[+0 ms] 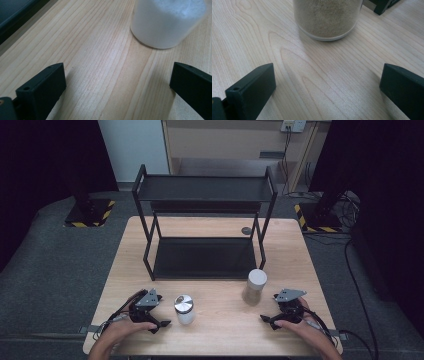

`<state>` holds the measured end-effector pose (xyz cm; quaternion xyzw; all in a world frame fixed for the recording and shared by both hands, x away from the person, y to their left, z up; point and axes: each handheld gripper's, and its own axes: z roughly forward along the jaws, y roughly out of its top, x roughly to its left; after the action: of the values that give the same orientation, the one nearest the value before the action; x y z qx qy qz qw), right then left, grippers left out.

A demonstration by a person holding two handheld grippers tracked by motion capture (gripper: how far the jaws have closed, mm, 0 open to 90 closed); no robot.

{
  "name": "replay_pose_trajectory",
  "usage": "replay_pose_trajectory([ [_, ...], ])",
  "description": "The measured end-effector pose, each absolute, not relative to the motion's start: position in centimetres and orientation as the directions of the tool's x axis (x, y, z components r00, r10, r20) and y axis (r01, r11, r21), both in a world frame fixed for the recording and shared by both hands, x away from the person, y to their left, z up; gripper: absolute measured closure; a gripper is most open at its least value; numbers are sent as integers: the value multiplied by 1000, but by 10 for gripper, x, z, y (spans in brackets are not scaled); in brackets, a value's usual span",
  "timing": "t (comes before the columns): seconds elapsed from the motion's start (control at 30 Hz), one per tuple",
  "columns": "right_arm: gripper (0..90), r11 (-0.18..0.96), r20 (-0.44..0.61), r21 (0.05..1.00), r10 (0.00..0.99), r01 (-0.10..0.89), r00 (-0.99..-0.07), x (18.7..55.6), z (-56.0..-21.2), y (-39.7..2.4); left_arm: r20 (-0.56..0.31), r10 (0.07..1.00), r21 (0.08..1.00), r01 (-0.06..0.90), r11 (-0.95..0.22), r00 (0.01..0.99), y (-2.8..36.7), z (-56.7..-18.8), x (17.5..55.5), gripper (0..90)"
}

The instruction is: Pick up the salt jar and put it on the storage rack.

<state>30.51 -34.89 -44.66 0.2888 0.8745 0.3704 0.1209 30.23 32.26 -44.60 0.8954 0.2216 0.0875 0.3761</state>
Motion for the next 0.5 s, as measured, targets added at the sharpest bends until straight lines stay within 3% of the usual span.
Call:
replay_pose_trajectory([
  [0.5,12,556,3,718,599,419,-801,304,-447,-349,-11,461,713,331,-619,887,324,-446,301,0],
])
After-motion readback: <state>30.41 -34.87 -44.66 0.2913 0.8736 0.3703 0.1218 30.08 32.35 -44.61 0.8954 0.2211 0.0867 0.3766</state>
